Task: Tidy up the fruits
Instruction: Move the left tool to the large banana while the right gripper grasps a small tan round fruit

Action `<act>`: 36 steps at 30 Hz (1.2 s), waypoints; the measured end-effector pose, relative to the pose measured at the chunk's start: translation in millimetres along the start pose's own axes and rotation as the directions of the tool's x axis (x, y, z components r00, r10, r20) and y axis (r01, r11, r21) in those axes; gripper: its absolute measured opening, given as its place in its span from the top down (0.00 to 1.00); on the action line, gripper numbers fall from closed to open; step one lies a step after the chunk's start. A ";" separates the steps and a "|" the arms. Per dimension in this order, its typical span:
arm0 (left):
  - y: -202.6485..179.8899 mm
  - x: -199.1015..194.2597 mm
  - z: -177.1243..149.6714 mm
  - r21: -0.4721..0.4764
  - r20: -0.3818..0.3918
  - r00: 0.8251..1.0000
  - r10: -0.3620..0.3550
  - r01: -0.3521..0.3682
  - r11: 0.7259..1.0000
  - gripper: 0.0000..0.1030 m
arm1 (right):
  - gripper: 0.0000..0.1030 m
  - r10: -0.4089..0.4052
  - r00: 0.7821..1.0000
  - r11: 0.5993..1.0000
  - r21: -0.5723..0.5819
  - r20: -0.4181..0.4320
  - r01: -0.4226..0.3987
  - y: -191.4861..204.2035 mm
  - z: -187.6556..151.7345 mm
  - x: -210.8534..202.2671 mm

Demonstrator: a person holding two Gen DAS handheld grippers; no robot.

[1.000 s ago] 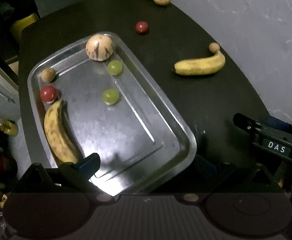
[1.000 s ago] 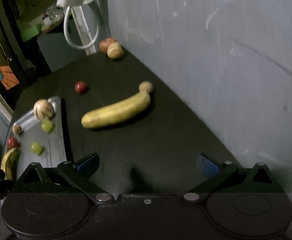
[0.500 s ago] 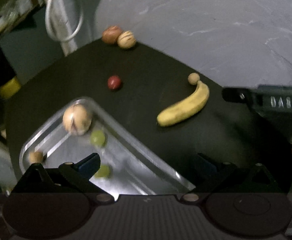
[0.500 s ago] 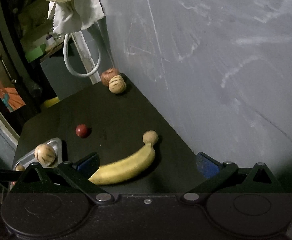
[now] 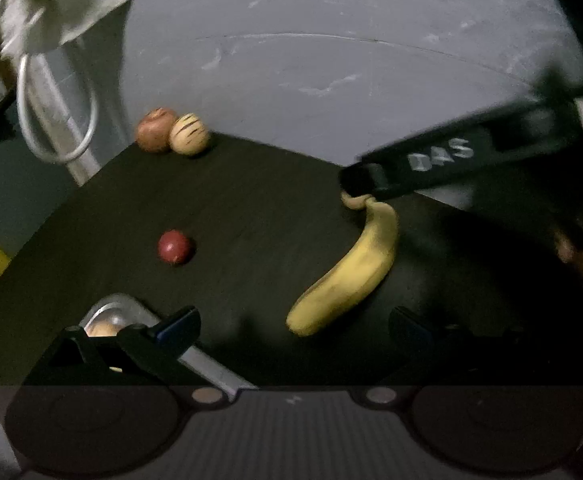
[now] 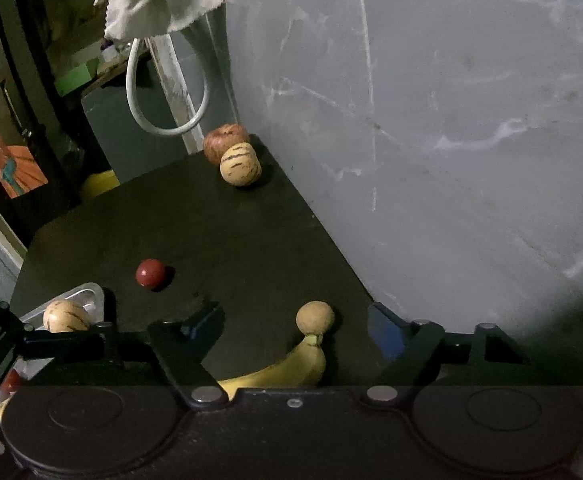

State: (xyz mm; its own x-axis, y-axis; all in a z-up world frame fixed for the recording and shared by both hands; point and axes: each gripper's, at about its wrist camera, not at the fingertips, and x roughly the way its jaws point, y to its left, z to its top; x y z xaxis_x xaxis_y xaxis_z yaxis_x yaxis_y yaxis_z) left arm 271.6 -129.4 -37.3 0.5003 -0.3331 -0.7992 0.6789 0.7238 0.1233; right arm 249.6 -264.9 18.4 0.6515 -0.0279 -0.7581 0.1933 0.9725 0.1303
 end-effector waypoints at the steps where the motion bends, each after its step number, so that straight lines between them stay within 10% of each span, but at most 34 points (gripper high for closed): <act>1: -2.0 1.7 0.4 0.018 0.010 1.000 -0.003 0.003 1.000 0.01 | 0.26 0.001 1.000 1.000 0.000 -0.007 -0.001 -0.2 0.4 3.4; 36: -9.0 35.3 3.6 0.116 0.015 0.988 -0.152 0.149 0.982 0.38 | 0.64 -0.074 0.991 0.993 0.084 -0.110 0.084 -4.6 4.8 54.4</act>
State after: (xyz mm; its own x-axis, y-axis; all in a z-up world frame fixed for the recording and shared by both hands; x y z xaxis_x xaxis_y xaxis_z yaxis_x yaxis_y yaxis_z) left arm 285.1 -149.9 -64.6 0.3994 -0.4482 -0.7998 0.8034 0.5913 0.0698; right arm 287.7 -271.9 -20.4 0.5503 -0.0744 -0.8316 0.3085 0.9437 0.1197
